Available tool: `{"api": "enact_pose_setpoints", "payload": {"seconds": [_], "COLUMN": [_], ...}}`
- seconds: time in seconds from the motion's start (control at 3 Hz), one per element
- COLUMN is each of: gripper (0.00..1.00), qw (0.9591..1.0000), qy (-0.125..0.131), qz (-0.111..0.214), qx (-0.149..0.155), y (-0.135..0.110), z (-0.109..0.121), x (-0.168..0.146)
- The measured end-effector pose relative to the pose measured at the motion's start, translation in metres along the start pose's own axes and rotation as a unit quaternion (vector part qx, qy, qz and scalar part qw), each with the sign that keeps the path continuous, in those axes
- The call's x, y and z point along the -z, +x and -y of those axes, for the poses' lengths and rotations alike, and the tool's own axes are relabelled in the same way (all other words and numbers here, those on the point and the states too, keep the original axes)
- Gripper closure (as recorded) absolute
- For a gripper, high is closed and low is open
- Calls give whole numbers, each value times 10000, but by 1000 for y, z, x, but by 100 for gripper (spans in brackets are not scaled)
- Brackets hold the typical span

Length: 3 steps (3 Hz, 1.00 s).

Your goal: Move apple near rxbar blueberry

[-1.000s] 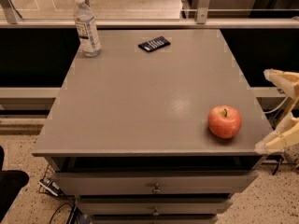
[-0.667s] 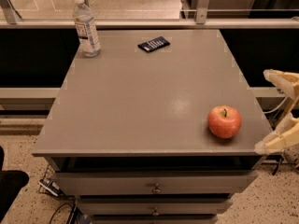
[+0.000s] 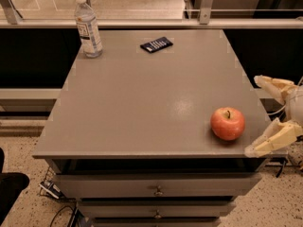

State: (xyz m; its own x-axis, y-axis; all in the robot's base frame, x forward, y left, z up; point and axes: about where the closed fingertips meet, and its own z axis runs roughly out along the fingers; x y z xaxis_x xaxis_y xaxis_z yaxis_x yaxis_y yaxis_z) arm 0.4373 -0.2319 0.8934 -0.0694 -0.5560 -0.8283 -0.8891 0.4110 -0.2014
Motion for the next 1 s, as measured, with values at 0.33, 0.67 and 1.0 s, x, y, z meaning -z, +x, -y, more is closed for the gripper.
{"api": "enact_pose_setpoints", "payload": {"seconds": [0.33, 0.67, 1.0], "gripper": [0, 0, 18], "qw": [9998, 9994, 9985], "qy": [-154, -279, -394], "qz": [57, 107, 226], "qx": [-83, -198, -296], "y": [16, 30, 34], "z": [1, 1, -2], "x": [-26, -43, -54]}}
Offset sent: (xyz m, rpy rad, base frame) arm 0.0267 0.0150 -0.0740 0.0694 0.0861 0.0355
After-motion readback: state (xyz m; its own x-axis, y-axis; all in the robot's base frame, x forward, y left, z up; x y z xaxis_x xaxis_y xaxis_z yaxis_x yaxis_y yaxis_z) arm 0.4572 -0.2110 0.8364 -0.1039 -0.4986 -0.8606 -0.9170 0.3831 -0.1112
